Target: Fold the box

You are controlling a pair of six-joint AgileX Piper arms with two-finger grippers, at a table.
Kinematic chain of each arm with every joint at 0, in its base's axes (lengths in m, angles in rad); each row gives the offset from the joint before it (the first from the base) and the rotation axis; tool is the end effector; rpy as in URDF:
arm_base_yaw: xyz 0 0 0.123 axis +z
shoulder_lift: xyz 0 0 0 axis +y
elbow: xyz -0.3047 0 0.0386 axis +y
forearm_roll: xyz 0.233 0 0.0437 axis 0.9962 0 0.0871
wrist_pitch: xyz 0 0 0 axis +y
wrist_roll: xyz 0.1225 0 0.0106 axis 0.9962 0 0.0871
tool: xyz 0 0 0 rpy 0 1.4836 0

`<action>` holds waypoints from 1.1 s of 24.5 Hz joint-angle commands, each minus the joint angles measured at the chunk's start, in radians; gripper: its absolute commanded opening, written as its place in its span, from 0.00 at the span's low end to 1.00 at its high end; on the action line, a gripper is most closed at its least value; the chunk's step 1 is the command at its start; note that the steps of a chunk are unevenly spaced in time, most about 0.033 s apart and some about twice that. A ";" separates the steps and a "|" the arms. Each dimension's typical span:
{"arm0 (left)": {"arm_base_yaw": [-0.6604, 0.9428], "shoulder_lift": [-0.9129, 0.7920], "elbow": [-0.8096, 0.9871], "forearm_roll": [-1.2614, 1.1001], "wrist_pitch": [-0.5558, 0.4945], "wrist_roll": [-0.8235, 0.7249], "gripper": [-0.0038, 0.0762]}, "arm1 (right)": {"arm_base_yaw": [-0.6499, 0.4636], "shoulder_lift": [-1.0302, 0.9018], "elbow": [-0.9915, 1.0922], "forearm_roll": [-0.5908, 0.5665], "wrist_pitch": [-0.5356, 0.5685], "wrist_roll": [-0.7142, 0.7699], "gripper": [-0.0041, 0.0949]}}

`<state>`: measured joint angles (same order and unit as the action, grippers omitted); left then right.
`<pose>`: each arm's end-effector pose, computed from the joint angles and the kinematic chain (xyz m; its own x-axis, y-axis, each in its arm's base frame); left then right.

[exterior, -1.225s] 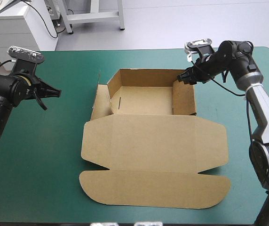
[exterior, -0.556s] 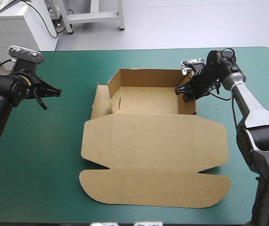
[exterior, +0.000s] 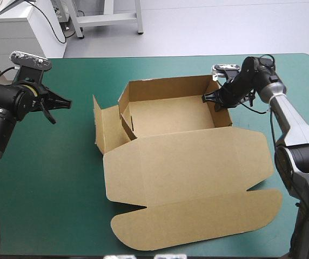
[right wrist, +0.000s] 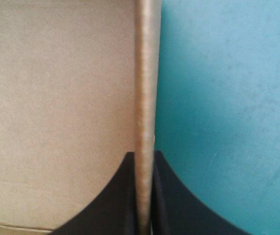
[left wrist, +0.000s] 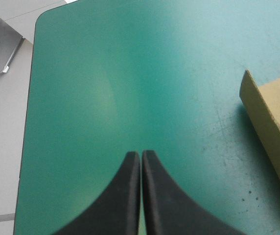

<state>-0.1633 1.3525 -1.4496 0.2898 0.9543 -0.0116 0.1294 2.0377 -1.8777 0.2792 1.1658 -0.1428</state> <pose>0.2876 -0.0183 0.4134 -0.6655 0.2658 -0.6974 0.0964 0.9572 0.2728 0.4411 0.0888 0.2718 -0.9258 -0.1501 -0.3469 -0.2384 0.9441 0.2278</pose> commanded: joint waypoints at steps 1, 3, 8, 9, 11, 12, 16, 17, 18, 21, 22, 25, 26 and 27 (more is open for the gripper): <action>0.000 0.001 -0.026 0.010 -0.071 -0.072 0.04 | -0.050 -0.123 -0.030 0.131 -0.020 -0.037 0.02; 0.000 0.015 -0.026 0.010 -0.094 -0.123 0.04 | -0.077 -0.154 -0.030 0.153 -0.013 -0.054 0.02; 0.000 0.031 -0.026 -0.097 -0.137 -0.158 0.04 | -0.143 -0.235 -0.030 0.202 0.018 -0.113 0.02; 0.000 0.033 -0.026 -0.128 -0.155 -0.160 0.04 | -0.160 -0.249 -0.030 0.222 0.018 -0.120 0.02; 0.000 0.033 -0.026 -0.197 -0.189 -0.160 0.04 | -0.197 -0.274 -0.030 0.287 0.020 -0.144 0.02; 0.000 0.033 -0.026 -0.242 -0.207 -0.155 0.04 | -0.219 -0.284 -0.030 0.327 0.025 -0.164 0.02; 0.000 0.035 -0.026 -0.547 -0.271 -0.018 0.04 | -0.318 -0.330 -0.030 0.482 0.078 -0.249 0.02; 0.000 0.035 -0.026 -0.626 -0.281 0.017 0.04 | -0.328 -0.337 -0.030 0.484 0.078 -0.255 0.02; 0.000 0.035 -0.026 -0.756 -0.290 0.084 0.04 | -0.330 -0.344 -0.030 0.483 0.078 -0.265 0.02; 0.000 0.035 -0.026 -1.016 -0.299 0.257 0.04 | -0.323 -0.348 -0.030 0.495 0.078 -0.284 0.02; 0.000 0.035 -0.026 -1.091 -0.288 0.310 0.04 | -0.314 -0.350 -0.030 0.496 0.078 -0.291 0.02; 0.000 0.035 -0.026 -1.150 -0.244 0.361 0.04 | -0.284 -0.350 -0.026 0.484 0.054 -0.294 0.02; 0.000 0.035 -0.026 -1.157 -0.228 0.366 0.04 | -0.275 -0.350 -0.024 0.486 0.038 -0.292 0.02; 0.000 0.035 -0.026 -1.159 -0.208 0.370 0.04 | -0.272 -0.350 -0.024 0.486 0.021 -0.286 0.02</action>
<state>-0.1633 1.4200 -1.4493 -0.7945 0.7449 0.3323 -0.1573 1.7439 -1.8776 0.6900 1.2400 -0.4361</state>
